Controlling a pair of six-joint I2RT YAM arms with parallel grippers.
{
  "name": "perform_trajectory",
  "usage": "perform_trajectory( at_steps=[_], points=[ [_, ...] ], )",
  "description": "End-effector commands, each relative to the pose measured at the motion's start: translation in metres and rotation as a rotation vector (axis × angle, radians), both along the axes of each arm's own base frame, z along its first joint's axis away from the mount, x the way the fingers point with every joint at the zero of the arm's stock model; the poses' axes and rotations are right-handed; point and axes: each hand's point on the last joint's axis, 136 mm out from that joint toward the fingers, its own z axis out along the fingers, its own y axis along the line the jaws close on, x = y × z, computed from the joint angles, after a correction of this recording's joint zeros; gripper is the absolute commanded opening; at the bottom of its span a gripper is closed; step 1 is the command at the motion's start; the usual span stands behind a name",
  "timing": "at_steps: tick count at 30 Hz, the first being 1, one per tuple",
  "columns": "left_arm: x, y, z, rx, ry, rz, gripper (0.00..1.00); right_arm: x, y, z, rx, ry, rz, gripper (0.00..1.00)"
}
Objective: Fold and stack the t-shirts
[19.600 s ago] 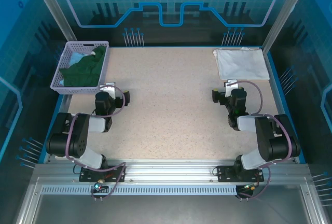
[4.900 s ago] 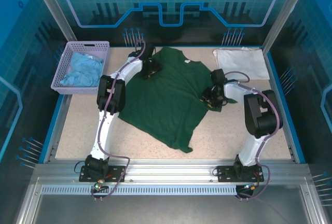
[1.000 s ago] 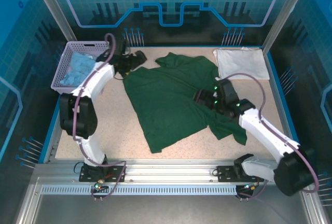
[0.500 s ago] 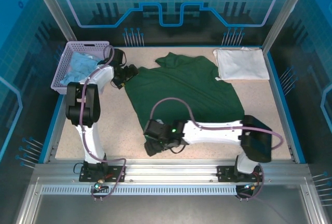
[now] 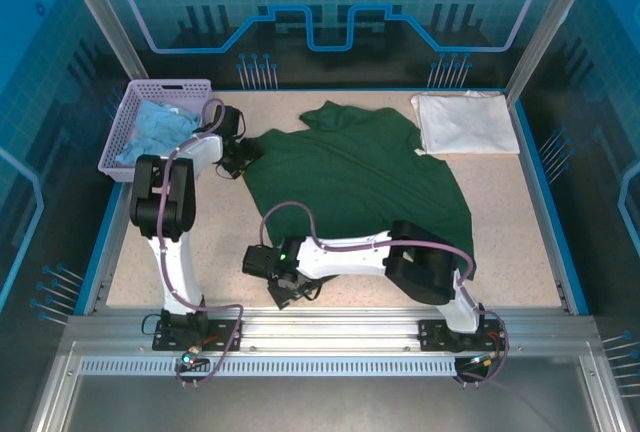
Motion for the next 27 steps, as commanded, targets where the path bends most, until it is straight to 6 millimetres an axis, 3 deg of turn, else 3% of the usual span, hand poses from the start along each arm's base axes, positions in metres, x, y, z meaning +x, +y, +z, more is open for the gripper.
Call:
perform_trajectory(
  at_steps=[1, 5, 8, 12, 14, 18, 20, 22, 24, 27],
  points=[
    [0.004, 0.002, -0.001, -0.015, -0.021, 0.004, 0.52, 0.0, -0.011, -0.009, -0.055, 0.045, -0.026, 0.45],
    [0.007, 0.004, 0.008, 0.004, -0.043, 0.002, 0.21, 0.004, -0.008, -0.002, 0.031, 0.06, -0.03, 0.12],
    [0.011, 0.002, 0.025, 0.034, -0.068, -0.011, 0.04, 0.007, -0.002, 0.011, 0.172, 0.121, -0.043, 0.0],
    [0.019, -0.012, 0.056, 0.16, -0.097, -0.068, 0.02, 0.013, 0.004, 0.039, 0.421, 0.238, -0.075, 0.0],
    [0.027, -0.031, 0.07, 0.233, -0.107, -0.127, 0.02, 0.023, -0.002, 0.049, 0.507, 0.283, -0.123, 0.0],
    [0.049, -0.069, 0.076, 0.378, -0.089, -0.237, 0.04, 0.044, -0.021, 0.052, 0.676, 0.406, -0.274, 0.0],
    [0.059, -0.089, 0.07, 0.433, -0.074, -0.286, 0.12, 0.055, -0.033, 0.046, 0.759, 0.486, -0.373, 0.0],
    [0.07, -0.108, 0.062, 0.454, -0.074, -0.326, 0.3, 0.062, -0.048, 0.035, 0.781, 0.533, -0.47, 0.0],
    [0.077, -0.125, 0.057, 0.451, -0.061, -0.359, 0.57, 0.068, -0.065, 0.02, 0.753, 0.559, -0.57, 0.05],
    [0.08, -0.132, 0.058, 0.461, -0.05, -0.374, 0.76, 0.074, -0.087, 0.005, 0.727, 0.575, -0.686, 0.16]
  ],
)
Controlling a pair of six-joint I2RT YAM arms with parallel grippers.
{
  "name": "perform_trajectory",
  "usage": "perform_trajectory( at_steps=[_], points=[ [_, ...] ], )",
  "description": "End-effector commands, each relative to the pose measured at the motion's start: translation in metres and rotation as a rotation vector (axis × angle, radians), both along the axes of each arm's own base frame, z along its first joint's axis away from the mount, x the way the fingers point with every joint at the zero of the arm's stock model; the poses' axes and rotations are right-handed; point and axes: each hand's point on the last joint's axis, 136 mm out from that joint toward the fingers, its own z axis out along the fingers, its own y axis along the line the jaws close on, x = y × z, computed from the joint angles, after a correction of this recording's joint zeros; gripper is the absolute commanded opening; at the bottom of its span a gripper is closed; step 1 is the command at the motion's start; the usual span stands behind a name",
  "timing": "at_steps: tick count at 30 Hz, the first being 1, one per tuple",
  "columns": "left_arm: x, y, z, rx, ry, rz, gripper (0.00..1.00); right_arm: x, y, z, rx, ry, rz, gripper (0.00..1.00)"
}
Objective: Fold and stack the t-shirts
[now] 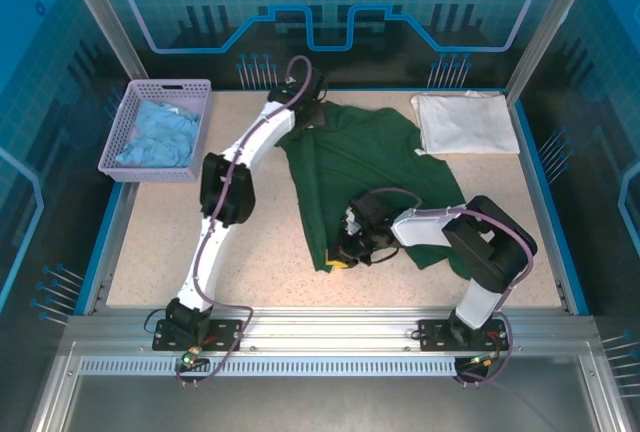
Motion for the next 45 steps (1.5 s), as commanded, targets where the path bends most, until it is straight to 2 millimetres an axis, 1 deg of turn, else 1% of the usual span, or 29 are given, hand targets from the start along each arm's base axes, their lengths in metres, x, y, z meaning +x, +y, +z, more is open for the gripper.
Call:
perform_trajectory(
  at_steps=[1, 2, 4, 5, 7, 9, 12, 15, 16, 18, 22, 25, 27, 30, 33, 36, 39, 41, 45],
  points=[
    [-0.019, 0.028, -0.011, 0.109, 0.112, 0.022, 0.83, 0.005, -0.008, 0.0, 0.054, 0.084, -0.089, 0.21],
    [-0.02, 0.032, -0.008, 0.104, 0.109, 0.029, 0.85, 0.008, -0.015, -0.001, 0.043, 0.086, -0.116, 0.27],
    [-0.023, 0.045, -0.001, 0.076, 0.102, 0.056, 0.87, 0.014, -0.028, -0.001, 0.009, 0.079, -0.163, 0.33],
    [-0.024, 0.054, 0.003, 0.043, 0.097, 0.078, 0.87, 0.016, -0.035, 0.0, -0.016, 0.068, -0.186, 0.37],
    [-0.029, 0.073, 0.005, -0.032, 0.099, 0.124, 0.86, 0.019, -0.045, 0.003, -0.059, 0.044, -0.208, 0.49],
    [-0.031, 0.091, 0.012, -0.116, 0.08, 0.169, 0.85, 0.022, -0.052, 0.008, -0.11, 0.007, -0.214, 0.57],
    [-0.039, 0.113, 0.008, -0.231, 0.09, 0.22, 0.85, 0.023, -0.062, 0.019, -0.195, -0.075, -0.201, 0.64],
    [-0.042, 0.129, 0.0, -0.317, 0.103, 0.264, 0.83, 0.022, -0.068, 0.029, -0.286, -0.154, -0.167, 0.66],
    [-0.043, 0.131, -0.003, -0.334, 0.109, 0.269, 0.81, 0.021, -0.069, 0.032, -0.314, -0.18, -0.151, 0.66],
    [-0.045, 0.127, -0.011, -0.367, 0.124, 0.267, 0.78, 0.019, -0.07, 0.04, -0.366, -0.229, -0.125, 0.66],
    [-0.044, 0.101, -0.028, -0.556, 0.132, 0.254, 0.77, 0.014, -0.072, 0.053, -0.488, -0.352, -0.074, 0.63],
    [-0.041, 0.083, -0.035, -0.664, 0.146, 0.234, 0.71, 0.014, -0.054, 0.072, -0.505, -0.465, -0.015, 0.61],
    [-0.041, 0.077, -0.04, -0.7, 0.157, 0.233, 0.71, 0.012, -0.042, 0.075, -0.495, -0.494, 0.022, 0.6],
    [-0.044, 0.073, -0.046, -0.698, 0.153, 0.236, 0.71, 0.009, -0.035, 0.065, -0.512, -0.461, 0.053, 0.6],
    [-0.044, 0.071, -0.053, -0.709, 0.159, 0.239, 0.7, 0.009, -0.033, 0.049, -0.564, -0.423, 0.096, 0.61],
    [-0.043, 0.064, -0.058, -0.733, 0.172, 0.232, 0.66, 0.009, -0.035, 0.032, -0.641, -0.382, 0.148, 0.59],
    [-0.041, 0.057, -0.059, -0.75, 0.178, 0.22, 0.59, 0.009, -0.033, 0.023, -0.679, -0.379, 0.174, 0.55],
    [-0.04, 0.057, -0.06, -0.747, 0.18, 0.222, 0.54, 0.01, -0.037, 0.021, -0.718, -0.379, 0.178, 0.51],
    [-0.038, 0.057, -0.062, -0.745, 0.186, 0.225, 0.38, 0.008, -0.041, 0.015, -0.753, -0.369, 0.184, 0.44]
  ],
)
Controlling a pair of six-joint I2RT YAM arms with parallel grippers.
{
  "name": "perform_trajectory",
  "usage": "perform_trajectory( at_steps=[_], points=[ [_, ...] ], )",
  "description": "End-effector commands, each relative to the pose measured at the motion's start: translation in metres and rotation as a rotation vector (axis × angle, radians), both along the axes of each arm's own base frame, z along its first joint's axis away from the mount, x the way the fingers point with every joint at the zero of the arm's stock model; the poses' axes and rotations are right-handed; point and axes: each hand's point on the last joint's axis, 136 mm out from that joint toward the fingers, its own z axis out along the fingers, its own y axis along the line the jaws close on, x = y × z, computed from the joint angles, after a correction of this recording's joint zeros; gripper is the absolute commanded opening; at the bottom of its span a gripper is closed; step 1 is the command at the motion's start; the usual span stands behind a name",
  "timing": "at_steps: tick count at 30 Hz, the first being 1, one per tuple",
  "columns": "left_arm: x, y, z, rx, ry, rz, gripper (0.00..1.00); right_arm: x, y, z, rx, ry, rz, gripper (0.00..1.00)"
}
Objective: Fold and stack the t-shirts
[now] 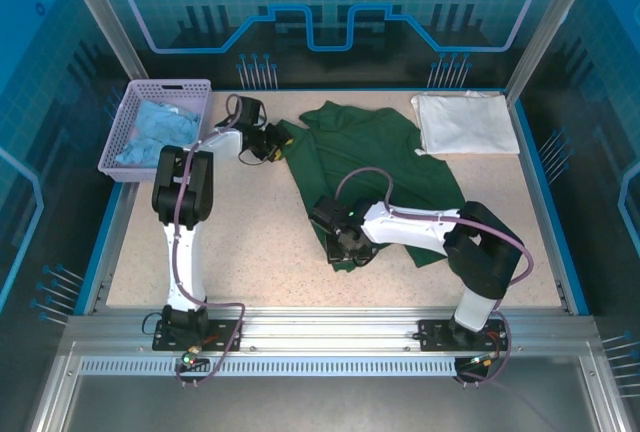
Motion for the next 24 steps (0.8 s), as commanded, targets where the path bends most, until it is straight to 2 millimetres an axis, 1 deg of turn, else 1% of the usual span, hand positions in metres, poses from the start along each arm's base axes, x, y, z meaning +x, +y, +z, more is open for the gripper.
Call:
perform_trajectory(
  at_steps=[1, 4, 8, 10, 13, 16, 19, 23, 24],
  points=[
    [0.004, -0.008, -0.001, -0.025, 0.0, -0.02, 0.32, -0.003, -0.008, -0.001, -0.064, 0.003, 0.008, 0.39],
    [0.004, -0.006, 0.003, -0.003, -0.008, -0.025, 0.19, -0.004, -0.007, -0.001, -0.054, 0.002, 0.003, 0.22],
    [0.003, 0.001, 0.012, 0.049, -0.022, -0.03, 0.09, -0.004, -0.002, 0.007, -0.01, -0.009, 0.012, 0.11],
    [0.003, 0.004, 0.019, 0.071, -0.036, -0.03, 0.05, -0.005, 0.0, 0.009, 0.0, -0.006, 0.017, 0.05],
    [0.002, 0.008, 0.029, 0.103, -0.043, -0.036, 0.02, -0.006, 0.005, 0.017, 0.04, -0.01, 0.026, 0.0],
    [0.0, 0.013, 0.041, 0.142, -0.052, -0.04, 0.0, -0.007, 0.01, 0.026, 0.093, -0.016, 0.032, 0.0],
    [-0.001, 0.017, 0.055, 0.17, -0.068, -0.044, 0.0, -0.007, 0.012, 0.034, 0.128, -0.022, 0.03, 0.0],
    [-0.003, 0.019, 0.065, 0.185, -0.065, -0.054, 0.0, -0.008, 0.007, 0.032, 0.132, -0.01, 0.008, 0.0],
    [-0.004, 0.019, 0.067, 0.185, -0.067, -0.054, 0.0, -0.009, 0.005, 0.029, 0.121, -0.006, 0.003, 0.07]
  ],
)
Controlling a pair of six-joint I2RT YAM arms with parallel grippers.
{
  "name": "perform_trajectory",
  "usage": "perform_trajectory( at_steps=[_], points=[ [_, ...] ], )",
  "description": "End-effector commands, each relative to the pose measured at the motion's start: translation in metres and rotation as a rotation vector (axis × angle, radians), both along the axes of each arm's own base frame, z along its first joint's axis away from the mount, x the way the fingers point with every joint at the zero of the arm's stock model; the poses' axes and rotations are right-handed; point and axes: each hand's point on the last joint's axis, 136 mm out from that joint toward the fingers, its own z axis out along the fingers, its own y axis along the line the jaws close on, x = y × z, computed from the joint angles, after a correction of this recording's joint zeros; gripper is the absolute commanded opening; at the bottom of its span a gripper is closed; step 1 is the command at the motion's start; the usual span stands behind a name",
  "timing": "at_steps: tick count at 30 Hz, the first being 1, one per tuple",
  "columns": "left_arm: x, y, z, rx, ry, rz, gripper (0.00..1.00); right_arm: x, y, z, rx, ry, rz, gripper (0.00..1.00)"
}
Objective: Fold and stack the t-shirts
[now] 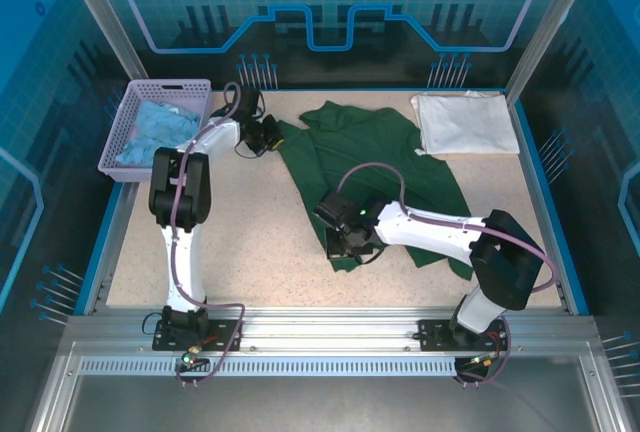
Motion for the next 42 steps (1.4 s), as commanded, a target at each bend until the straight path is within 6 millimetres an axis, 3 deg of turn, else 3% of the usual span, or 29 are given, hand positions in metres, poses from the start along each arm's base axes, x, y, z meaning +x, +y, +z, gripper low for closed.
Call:
perform_trajectory(
  at_steps=[1, 4, 9, 16, 21, 31, 36, 39, 42],
  points=[
    [-0.003, 0.003, 0.035, 0.038, -0.047, -0.02, 0.0, -0.008, -0.01, -0.009, -0.025, 0.038, -0.015, 0.2],
    [-0.004, 0.004, 0.035, 0.039, -0.041, -0.02, 0.0, -0.013, -0.015, -0.018, -0.079, 0.054, -0.007, 0.36],
    [-0.005, 0.003, 0.035, 0.037, -0.041, -0.025, 0.0, -0.019, -0.02, -0.026, -0.18, 0.049, 0.025, 0.41],
    [-0.006, 0.004, 0.036, 0.04, -0.04, -0.022, 0.0, -0.02, -0.022, -0.04, -0.286, 0.05, 0.041, 0.37],
    [-0.007, 0.005, 0.035, 0.049, -0.036, -0.026, 0.0, -0.022, -0.023, -0.042, -0.283, 0.046, 0.03, 0.2],
    [-0.006, 0.005, 0.039, 0.046, -0.044, -0.023, 0.0, -0.019, -0.026, -0.033, -0.239, 0.029, 0.007, 0.0],
    [-0.007, 0.005, 0.04, 0.05, -0.044, -0.026, 0.0, -0.019, -0.024, -0.028, -0.212, 0.018, 0.008, 0.0],
    [-0.007, 0.004, 0.039, 0.045, -0.042, -0.026, 0.0, -0.022, -0.024, -0.031, -0.212, 0.029, 0.017, 0.11],
    [-0.007, 0.005, 0.039, 0.046, -0.043, -0.026, 0.0, -0.023, -0.027, -0.036, -0.23, 0.034, 0.016, 0.12]
  ],
)
